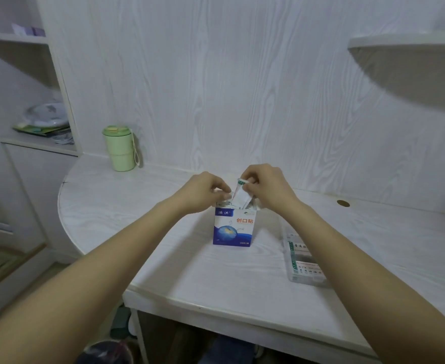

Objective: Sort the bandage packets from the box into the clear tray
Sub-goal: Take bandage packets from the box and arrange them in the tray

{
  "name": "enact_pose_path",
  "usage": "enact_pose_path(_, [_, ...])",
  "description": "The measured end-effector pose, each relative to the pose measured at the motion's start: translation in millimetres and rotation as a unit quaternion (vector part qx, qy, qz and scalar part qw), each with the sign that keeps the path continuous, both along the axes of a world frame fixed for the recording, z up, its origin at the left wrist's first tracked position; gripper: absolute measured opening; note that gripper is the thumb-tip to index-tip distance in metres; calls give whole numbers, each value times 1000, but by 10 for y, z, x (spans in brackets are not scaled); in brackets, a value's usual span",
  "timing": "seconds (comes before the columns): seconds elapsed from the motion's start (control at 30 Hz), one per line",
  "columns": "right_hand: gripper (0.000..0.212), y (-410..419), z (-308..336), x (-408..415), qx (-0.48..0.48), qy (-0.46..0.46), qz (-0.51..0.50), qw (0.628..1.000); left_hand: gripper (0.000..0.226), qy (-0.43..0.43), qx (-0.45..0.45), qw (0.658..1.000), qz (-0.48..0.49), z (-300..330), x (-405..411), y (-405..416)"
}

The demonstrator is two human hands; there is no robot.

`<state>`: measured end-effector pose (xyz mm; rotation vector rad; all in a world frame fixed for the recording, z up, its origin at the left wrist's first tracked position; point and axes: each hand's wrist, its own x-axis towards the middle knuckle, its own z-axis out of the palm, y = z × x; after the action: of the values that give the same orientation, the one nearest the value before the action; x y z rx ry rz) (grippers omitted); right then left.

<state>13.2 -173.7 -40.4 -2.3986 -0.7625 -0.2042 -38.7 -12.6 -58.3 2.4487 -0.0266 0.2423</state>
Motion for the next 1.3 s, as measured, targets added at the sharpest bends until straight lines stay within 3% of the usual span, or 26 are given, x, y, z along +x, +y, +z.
enact_pose_path(0.2, [12, -167, 112, 10, 136, -62, -9, 989, 46, 7, -109, 994, -18, 119, 39, -196])
enact_pose_path(0.33, [16, -336, 222, -53, 331, 58, 14, 942, 28, 33, -185, 977, -99, 271, 28, -361])
enact_pose_path(0.43, [13, -535, 263, -118, 402, 154, 31, 902, 25, 52, -234, 960, -141, 384, -1, -520])
enact_pose_path(0.6, [13, -881, 261, -288, 410, 191, 5, 892, 16, 48, -259, 951, -162, 404, -144, -816])
enact_pose_path(0.8, [21, -1194, 158, -472, 424, 181, 7, 887, 25, 43, -342, 928, -140, 245, -299, -1107])
enact_pose_path(1.0, [20, -1416, 11, -606, 417, 243, -5, 876, 16, 0, -422, 905, -52, 82, -347, -1343])
enact_pose_path(1.2, [17, -1501, -69, -643, 376, 182, -37, 908, 19, 14, -488, 872, -36, 7, -405, -1464])
enact_pose_path(1.3, [16, -1523, -99, -608, 351, 153, -37, 923, 26, 10, -488, 872, -35, -19, -368, -1505])
